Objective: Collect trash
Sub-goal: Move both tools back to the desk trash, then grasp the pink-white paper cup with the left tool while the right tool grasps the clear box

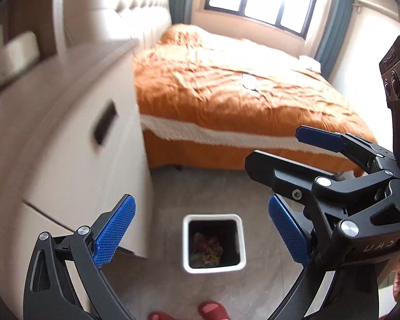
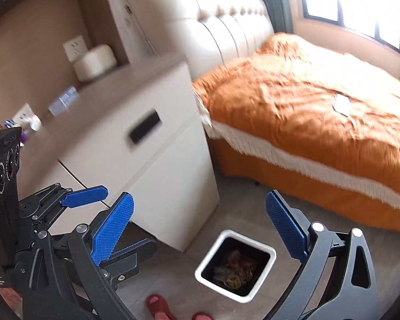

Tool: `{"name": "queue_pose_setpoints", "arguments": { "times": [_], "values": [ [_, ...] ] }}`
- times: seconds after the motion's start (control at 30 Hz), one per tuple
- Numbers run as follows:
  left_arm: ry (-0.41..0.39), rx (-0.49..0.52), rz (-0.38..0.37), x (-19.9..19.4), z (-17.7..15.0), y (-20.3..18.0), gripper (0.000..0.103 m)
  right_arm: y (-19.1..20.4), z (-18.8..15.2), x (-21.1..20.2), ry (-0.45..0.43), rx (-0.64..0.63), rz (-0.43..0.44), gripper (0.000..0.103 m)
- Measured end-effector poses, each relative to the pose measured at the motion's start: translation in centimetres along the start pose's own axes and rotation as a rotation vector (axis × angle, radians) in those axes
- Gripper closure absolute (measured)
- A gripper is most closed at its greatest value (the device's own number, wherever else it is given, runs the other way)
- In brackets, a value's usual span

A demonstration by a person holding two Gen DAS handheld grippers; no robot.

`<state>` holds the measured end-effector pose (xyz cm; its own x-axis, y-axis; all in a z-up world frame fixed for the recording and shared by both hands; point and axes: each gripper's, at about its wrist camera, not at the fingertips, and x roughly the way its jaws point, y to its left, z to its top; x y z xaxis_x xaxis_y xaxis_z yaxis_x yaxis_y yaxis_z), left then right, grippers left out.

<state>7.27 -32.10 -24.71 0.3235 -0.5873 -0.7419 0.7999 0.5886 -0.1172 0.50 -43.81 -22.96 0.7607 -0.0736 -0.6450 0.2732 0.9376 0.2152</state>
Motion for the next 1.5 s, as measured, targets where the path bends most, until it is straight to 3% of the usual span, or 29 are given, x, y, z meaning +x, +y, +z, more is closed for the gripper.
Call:
{"name": "queue_pose_setpoints", "arguments": {
  "times": [0.23, 0.43, 0.77, 1.1, 1.5],
  "values": [
    [-0.109, -0.051, 0.157, -7.9, 3.4, 5.0, 0.005, 6.4, 6.4, -1.8, -0.091, -0.103, 0.120, 0.004],
    [-0.160, -0.066, 0.314, -13.4, 4.3, 10.1, 0.005, 12.3, 9.7, -1.3, -0.110, -0.203, 0.216, 0.004],
    [-0.155, -0.041, 0.523, -19.0, 4.1, 20.2, 0.005, 20.4, 12.4, 2.8, -0.091, -0.291, 0.292, 0.004],
    [-0.040, 0.042, 0.558, -15.7, 5.4, 29.0, 0.005, 24.8, 13.9, 8.3, -0.043, -0.295, 0.264, 0.004],
    [0.101, 0.039, 0.422, -11.3, 4.6, 34.0, 0.005, 27.6, 14.9, 14.0, 0.015, -0.251, 0.226, 0.004]
  ]
}}
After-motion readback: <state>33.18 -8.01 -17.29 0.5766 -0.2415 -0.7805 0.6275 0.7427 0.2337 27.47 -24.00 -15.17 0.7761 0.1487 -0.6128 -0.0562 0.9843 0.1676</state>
